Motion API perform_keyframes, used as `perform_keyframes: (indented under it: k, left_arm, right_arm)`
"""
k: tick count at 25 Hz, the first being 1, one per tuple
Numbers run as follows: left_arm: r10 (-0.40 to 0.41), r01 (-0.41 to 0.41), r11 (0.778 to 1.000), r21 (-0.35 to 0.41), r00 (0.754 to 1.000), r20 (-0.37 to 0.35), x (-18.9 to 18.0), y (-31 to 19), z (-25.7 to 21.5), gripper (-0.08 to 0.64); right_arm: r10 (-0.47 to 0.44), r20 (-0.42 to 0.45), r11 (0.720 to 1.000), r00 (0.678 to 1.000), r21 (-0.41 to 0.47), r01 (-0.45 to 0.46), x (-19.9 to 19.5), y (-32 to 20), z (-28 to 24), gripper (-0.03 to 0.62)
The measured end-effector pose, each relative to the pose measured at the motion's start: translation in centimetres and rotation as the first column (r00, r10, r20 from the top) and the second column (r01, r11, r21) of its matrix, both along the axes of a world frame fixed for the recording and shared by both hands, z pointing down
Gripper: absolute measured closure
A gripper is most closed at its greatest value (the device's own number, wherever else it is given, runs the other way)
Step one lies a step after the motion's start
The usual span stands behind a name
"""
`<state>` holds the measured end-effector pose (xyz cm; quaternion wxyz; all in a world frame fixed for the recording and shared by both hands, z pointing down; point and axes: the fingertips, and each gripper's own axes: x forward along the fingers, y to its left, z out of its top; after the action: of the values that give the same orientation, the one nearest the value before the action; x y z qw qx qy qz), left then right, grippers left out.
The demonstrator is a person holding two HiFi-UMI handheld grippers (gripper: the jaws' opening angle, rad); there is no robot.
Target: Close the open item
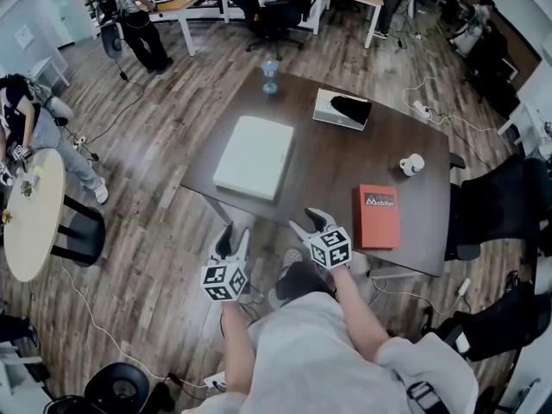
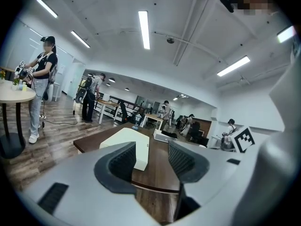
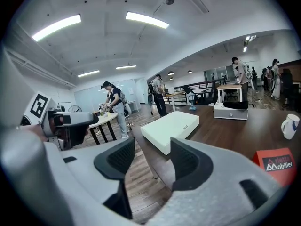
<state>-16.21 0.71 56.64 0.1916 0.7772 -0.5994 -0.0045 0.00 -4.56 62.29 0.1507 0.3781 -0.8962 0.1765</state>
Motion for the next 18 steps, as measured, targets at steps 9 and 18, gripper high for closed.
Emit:
perform_keyframes:
  k: [9, 18]
  left_arm:
    - [-0.020, 0.020, 1.000, 0.005, 1.000, 0.002, 0.3, -0.1, 0.2, 0.356]
    - [-0.031, 0.032, 0.999, -0.019, 0.999, 0.037, 0.9, 0.0, 0.8, 0.405]
  right_arm:
    - [-0.004, -0.012, 1.000, 1.000, 0.015, 0.004, 1.1, -0.4, -0.4, 0.358]
    - [-0.001, -0.005, 1.000, 1.000, 0.004, 0.001, 1.7, 0.1, 0.3, 0.395]
